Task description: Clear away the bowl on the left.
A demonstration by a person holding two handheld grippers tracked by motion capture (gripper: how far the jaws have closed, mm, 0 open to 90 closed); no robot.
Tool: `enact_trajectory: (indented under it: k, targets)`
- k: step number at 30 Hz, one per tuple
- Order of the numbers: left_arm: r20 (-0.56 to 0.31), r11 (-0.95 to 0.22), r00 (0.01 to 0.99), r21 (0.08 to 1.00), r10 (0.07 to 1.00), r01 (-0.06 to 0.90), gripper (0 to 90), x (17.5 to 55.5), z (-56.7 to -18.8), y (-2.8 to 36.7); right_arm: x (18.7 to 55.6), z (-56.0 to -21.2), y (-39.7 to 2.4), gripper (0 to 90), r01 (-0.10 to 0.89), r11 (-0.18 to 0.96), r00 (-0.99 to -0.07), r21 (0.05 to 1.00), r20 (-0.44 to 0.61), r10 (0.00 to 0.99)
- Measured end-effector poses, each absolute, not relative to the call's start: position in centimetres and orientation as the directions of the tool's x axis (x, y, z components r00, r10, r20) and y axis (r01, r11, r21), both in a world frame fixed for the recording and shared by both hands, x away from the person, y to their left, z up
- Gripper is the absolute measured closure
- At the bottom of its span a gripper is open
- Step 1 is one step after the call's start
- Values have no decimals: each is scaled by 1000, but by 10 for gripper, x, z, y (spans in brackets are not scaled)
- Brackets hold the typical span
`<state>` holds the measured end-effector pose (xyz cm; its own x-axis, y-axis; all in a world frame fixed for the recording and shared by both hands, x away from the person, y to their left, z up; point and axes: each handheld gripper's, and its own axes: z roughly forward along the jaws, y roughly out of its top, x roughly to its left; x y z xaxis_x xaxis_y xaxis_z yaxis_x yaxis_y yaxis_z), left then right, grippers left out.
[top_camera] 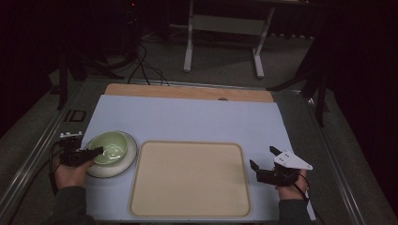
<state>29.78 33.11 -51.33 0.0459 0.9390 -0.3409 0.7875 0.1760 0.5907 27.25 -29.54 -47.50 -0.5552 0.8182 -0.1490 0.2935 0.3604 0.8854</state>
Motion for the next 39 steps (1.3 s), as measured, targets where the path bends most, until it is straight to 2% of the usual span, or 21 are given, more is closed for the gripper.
enact_trajectory:
  k: [12,14,21,24,31,39]
  targets:
    - [-367,198,27,563,930,802,829,296,-513,331,271,-473,-296,108,273,366,-551,890,-167,817]
    - [-401,229,13,551,916,802,836,295,-514,333,271,-473,-296,108,271,364,-549,891,-167,819]
    - [-441,269,10,565,898,780,825,292,-514,335,270,-472,-296,108,267,360,-547,894,-168,820]
    - [-419,273,-6,581,908,767,822,290,-512,335,270,-472,-297,108,263,357,-545,896,-167,821]
    - [-440,318,-25,609,898,727,823,284,-508,338,270,-471,-298,108,260,352,-540,899,-167,825]
    - [-459,333,-3,642,889,690,823,278,-500,334,270,-470,-299,109,261,351,-533,899,-168,829]
